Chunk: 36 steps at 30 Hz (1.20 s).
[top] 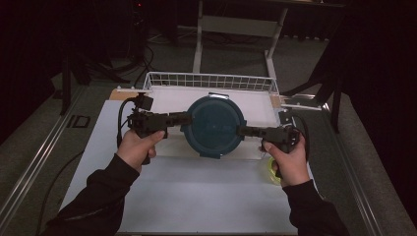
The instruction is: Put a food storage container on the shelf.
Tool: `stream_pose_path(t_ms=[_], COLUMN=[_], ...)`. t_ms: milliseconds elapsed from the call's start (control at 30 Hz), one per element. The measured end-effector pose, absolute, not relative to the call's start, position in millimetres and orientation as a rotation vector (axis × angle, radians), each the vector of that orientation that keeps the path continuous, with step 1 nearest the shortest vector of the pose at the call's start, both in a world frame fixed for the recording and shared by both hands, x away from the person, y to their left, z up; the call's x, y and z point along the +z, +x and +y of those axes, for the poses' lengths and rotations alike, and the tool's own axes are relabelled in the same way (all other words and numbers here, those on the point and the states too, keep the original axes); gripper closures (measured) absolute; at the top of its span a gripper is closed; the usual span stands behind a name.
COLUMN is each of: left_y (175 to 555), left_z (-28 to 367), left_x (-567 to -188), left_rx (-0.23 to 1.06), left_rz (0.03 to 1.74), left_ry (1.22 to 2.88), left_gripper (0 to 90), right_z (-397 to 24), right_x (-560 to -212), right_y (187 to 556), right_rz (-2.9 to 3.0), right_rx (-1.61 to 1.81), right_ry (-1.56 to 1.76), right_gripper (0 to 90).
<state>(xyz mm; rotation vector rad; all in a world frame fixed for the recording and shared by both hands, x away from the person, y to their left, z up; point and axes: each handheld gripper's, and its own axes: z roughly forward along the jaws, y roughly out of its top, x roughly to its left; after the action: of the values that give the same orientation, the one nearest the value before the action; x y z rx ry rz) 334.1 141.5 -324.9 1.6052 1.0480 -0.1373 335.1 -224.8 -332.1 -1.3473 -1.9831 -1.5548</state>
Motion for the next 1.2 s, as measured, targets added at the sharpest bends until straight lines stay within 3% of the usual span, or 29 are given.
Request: stream_pose_path(t_ms=[667, 1067, 1200], left_y=[393.1, 418.7, 419.1], left_z=[143.0, 151.8, 149.4], left_x=[-316.2, -342.1, -342.5], left_rx=[-0.145, -0.295, -0.249], left_rz=[1.119, 1.2, 1.2], left_ry=[1.545, 1.454, 1.467], left_gripper=[56.8, 53.3, 51.8], right_z=[-221.0, -214.2, -213.0], right_x=[-322.1, -321.9, -324.8], right_y=[399.0, 422.3, 426.6], right_rz=[-1.87, -1.784, -1.785], right_rx=[-1.488, -1.412, -1.392], right_ry=[-1.443, -1.569, -1.606], right_gripper=[56.6, 52.1, 50.6])
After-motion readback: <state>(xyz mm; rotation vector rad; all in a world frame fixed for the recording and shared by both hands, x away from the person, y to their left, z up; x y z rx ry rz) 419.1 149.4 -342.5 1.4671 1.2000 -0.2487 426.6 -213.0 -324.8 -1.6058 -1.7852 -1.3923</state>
